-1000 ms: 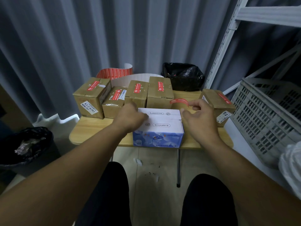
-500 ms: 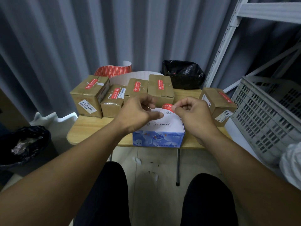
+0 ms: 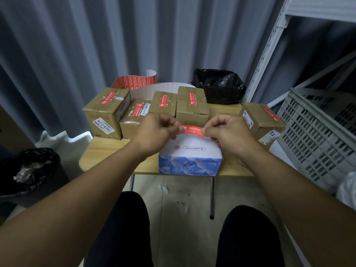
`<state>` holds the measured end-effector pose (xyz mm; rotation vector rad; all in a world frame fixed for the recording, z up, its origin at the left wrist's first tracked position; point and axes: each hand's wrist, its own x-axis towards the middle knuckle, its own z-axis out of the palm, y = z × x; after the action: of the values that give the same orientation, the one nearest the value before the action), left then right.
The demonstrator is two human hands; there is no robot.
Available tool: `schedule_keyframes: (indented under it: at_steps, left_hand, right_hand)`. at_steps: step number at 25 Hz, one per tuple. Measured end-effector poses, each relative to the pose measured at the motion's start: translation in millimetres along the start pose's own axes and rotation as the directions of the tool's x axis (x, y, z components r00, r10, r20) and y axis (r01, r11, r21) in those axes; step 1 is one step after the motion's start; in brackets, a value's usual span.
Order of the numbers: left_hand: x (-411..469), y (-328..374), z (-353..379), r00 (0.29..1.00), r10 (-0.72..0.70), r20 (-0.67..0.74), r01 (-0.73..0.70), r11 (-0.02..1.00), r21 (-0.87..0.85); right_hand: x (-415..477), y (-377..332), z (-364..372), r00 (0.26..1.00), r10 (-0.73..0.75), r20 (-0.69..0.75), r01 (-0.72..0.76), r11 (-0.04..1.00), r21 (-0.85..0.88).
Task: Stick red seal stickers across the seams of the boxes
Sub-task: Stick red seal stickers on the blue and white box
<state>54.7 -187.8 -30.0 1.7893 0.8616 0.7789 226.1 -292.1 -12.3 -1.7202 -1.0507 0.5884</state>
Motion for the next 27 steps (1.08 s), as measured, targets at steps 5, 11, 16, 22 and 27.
schedule_keyframes:
  at_steps: [5,11,16,22,27]
  left_hand:
    - [6,-1,-5,0.994,-0.105,0.014,0.105,0.994,-0.025]
    - [15,-4,-3,0.996,-0.082,0.03,0.073,0.971,0.228]
    - [16,-1,4,0.999,-0.052,-0.004,0.049,0.914,0.402]
    - [16,0,8,0.992,-0.127,0.014,0.11,0.901,0.419]
    - [13,0,9,0.991,-0.131,0.013,0.113,0.899,0.423]
  right_hand:
    - [13,5,0,0.997,0.074,0.005,-0.074,0.996,-0.048]
    - [26,12,0,0.991,0.128,0.049,-0.12,0.982,-0.144]
    - [28,17,2,0.989,0.142,0.043,-0.132,0.972,-0.194]
    - [27,21,4,0.992,0.122,0.032,-0.113,0.972,-0.208]
    - [26,23,5,0.992,0.118,0.041,-0.106,0.968,-0.226]
